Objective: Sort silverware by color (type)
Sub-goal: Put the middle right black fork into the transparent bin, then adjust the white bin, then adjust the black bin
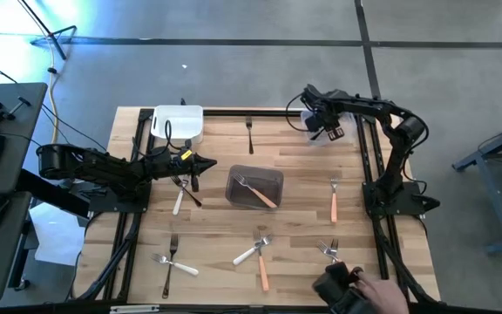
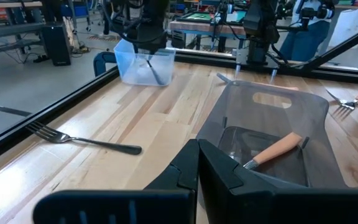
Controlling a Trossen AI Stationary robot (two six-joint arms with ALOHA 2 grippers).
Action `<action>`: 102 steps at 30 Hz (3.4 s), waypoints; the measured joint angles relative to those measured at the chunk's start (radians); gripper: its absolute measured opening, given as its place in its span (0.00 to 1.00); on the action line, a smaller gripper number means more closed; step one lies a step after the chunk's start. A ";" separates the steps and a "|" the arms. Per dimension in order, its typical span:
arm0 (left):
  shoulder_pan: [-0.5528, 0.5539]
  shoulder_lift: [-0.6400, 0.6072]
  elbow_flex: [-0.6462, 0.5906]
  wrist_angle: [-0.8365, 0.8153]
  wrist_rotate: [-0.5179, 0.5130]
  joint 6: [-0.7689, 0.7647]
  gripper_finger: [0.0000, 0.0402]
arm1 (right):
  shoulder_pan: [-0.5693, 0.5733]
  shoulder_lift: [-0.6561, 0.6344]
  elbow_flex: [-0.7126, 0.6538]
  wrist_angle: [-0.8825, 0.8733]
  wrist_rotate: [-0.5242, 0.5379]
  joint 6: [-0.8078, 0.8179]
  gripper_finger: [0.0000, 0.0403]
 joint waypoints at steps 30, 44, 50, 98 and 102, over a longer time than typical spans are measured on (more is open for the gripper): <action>0.000 0.000 0.000 0.000 0.000 -0.007 0.00 | -0.132 -0.002 0.111 -0.564 -0.092 0.949 0.00; 0.000 0.000 0.000 0.000 0.003 -0.017 0.00 | -0.137 -0.003 0.110 -0.753 -0.251 1.137 0.00; 0.000 0.000 0.000 0.000 0.005 -0.023 0.00 | -0.132 -0.096 0.118 -0.672 -0.214 1.070 0.00; 0.000 0.000 0.137 -0.222 0.130 -0.095 0.00 | 0.325 -0.572 -0.279 0.008 -0.485 1.187 0.00; 0.000 0.000 0.137 -0.226 0.131 -0.095 0.00 | 0.521 -0.580 -0.326 0.122 -0.538 1.297 0.00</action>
